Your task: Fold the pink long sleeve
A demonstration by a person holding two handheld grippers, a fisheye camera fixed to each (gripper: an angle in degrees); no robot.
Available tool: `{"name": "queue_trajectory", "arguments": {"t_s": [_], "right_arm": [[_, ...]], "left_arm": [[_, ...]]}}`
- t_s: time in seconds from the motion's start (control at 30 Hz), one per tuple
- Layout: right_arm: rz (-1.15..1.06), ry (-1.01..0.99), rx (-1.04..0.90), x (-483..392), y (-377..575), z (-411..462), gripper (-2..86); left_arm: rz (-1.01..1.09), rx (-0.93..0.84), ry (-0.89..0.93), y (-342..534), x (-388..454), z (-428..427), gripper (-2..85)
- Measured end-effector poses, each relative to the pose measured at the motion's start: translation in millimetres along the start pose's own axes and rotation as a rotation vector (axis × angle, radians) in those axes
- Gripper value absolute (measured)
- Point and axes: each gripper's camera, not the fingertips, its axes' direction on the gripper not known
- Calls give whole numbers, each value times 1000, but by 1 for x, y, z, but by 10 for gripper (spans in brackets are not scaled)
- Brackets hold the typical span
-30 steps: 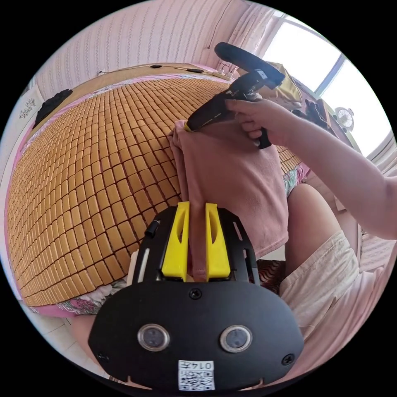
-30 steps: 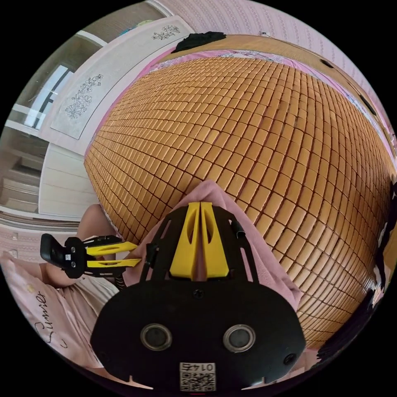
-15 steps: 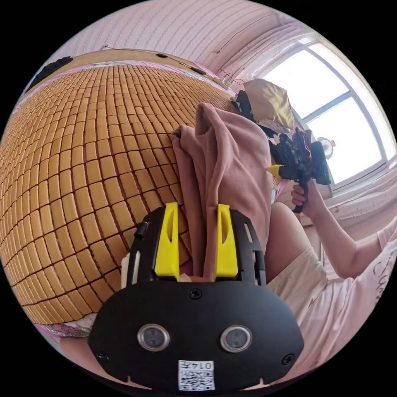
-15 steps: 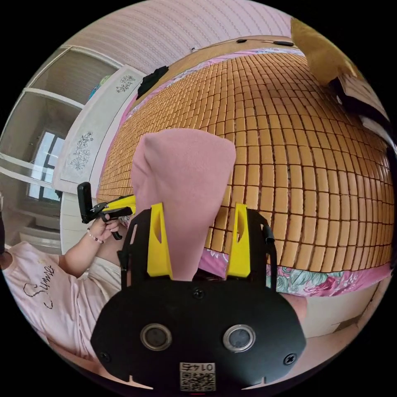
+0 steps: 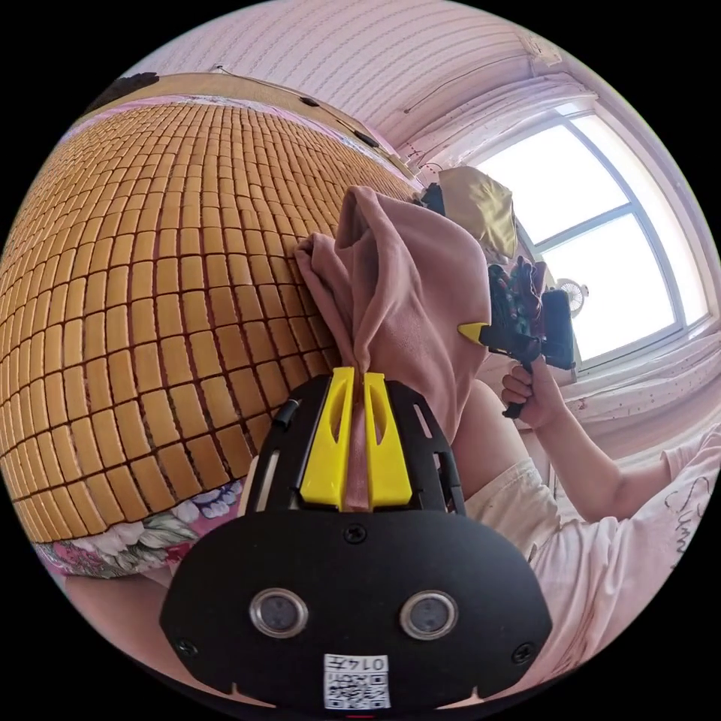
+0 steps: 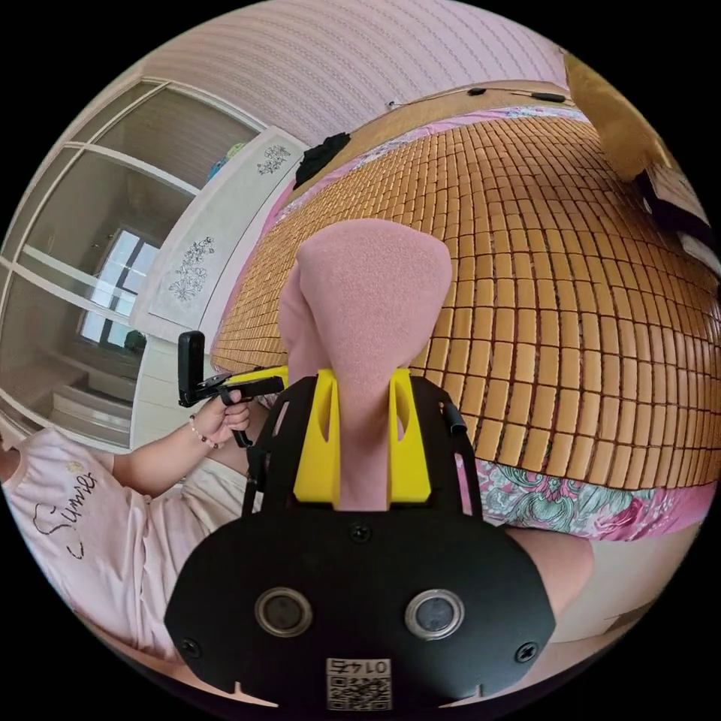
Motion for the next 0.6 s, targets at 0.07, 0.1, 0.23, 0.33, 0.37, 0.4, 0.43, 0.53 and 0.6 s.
{"name": "queue_trajectory", "arguments": {"t_s": [0.07, 0.1, 0.23, 0.33, 0.37, 0.4, 0.43, 0.53, 0.6], "right_arm": [[-69, 19, 32, -23, 0, -22, 98], [-110, 24, 59, -35, 1, -39, 98], [-216, 40, 149, -64, 8, -108, 97], [-260, 74, 210, -75, 22, -158, 98], [-268, 85, 223, -77, 25, -169, 99], [-283, 107, 248, -79, 33, -193, 99], [-300, 131, 275, -80, 40, -219, 99], [-325, 210, 333, -72, 59, -297, 100], [-321, 281, 364, -61, 69, -353, 101]], "left_arm": [[20, 36, -2, 5, 14, -8, -4], [35, 69, 4, 7, 24, -14, -5], [98, 172, 47, 3, 65, -32, -6], [157, 214, 74, -7, 101, -34, -6], [170, 217, 81, -10, 109, -33, -6], [197, 217, 96, -18, 126, -30, -6], [231, 218, 116, -26, 145, -25, -6], [342, 209, 180, -56, 204, -6, -6], [432, 193, 233, -80, 250, 12, -5]]}}
